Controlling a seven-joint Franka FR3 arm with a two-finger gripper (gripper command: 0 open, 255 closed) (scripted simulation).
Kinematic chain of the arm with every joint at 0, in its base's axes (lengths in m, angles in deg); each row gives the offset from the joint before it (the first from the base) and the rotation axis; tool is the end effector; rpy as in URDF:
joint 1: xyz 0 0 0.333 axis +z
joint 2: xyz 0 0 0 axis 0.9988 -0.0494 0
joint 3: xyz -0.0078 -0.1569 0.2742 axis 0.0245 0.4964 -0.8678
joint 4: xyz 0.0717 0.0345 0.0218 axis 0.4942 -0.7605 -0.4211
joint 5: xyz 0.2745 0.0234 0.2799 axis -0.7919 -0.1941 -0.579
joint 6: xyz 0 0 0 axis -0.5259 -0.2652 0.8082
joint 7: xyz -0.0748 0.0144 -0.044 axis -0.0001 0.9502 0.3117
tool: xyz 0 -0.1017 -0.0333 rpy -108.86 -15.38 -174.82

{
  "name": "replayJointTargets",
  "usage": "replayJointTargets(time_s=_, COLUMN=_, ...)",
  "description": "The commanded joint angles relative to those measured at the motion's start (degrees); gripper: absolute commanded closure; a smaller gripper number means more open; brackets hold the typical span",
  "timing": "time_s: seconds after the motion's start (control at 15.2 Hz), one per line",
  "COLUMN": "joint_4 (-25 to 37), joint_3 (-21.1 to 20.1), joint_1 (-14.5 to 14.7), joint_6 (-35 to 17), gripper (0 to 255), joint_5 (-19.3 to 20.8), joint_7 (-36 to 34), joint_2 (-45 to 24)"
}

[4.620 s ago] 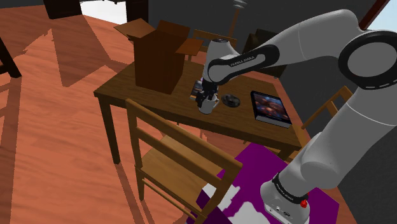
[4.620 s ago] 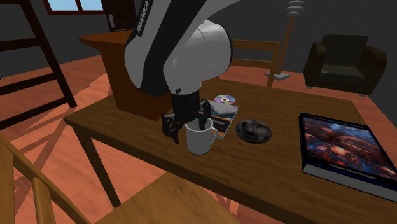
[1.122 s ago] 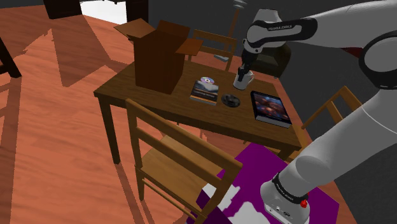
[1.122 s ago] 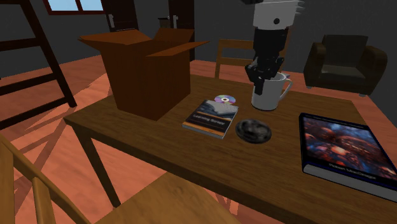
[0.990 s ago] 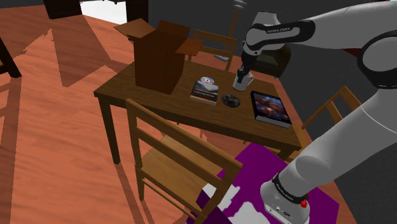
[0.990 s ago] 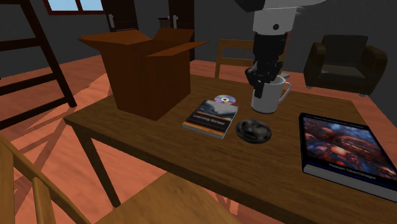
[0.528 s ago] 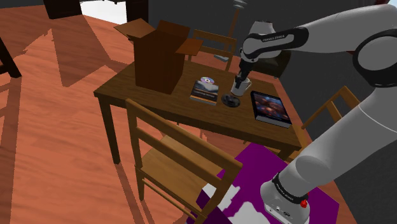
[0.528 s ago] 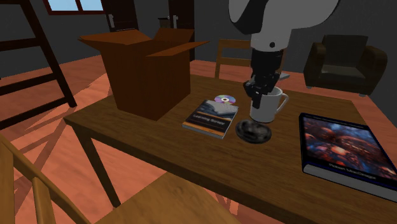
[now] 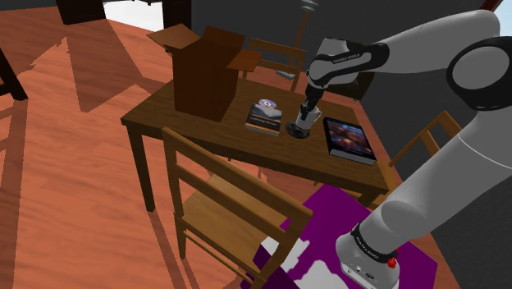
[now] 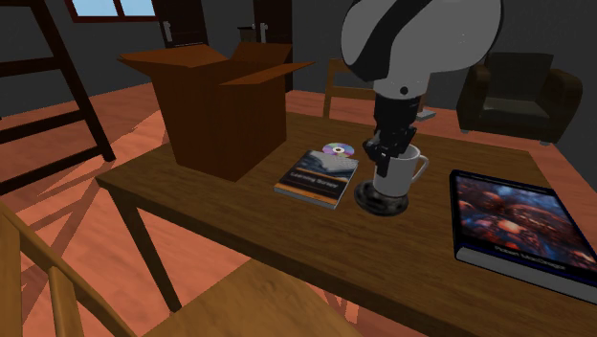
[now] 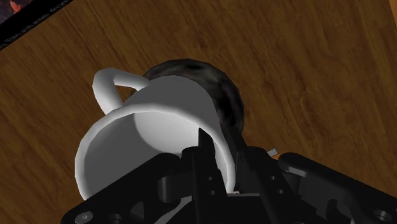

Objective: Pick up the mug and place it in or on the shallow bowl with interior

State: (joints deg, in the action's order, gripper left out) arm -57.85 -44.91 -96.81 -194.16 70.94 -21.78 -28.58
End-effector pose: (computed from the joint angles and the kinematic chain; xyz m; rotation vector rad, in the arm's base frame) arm 0.4895 -0.2075 0.4005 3.0721 0.1620 0.0032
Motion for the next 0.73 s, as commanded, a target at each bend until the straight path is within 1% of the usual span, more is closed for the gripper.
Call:
replayJointTargets(time_s=0.0, joint_4=-0.03, joint_3=0.00, joint_1=0.00, joint_6=-0.16, gripper=255, joint_5=-0.02, joint_7=0.01, joint_2=-0.09)
replayJointTargets(time_s=0.33, joint_4=-0.03, joint_3=0.00, joint_1=0.00, joint_6=-0.16, gripper=255, joint_5=-0.02, joint_7=0.01, joint_2=-0.09)
replayJointTargets(time_s=0.4, joint_4=-0.03, joint_3=0.00, joint_1=0.00, joint_6=-0.16, gripper=0, joint_5=-0.02, joint_7=0.01, joint_2=-0.08)
replayJointTargets(time_s=0.66, joint_4=-0.03, joint_3=0.00, joint_1=0.00, joint_6=-0.16, gripper=0, joint_5=-0.02, joint_7=0.01, joint_2=-0.08)
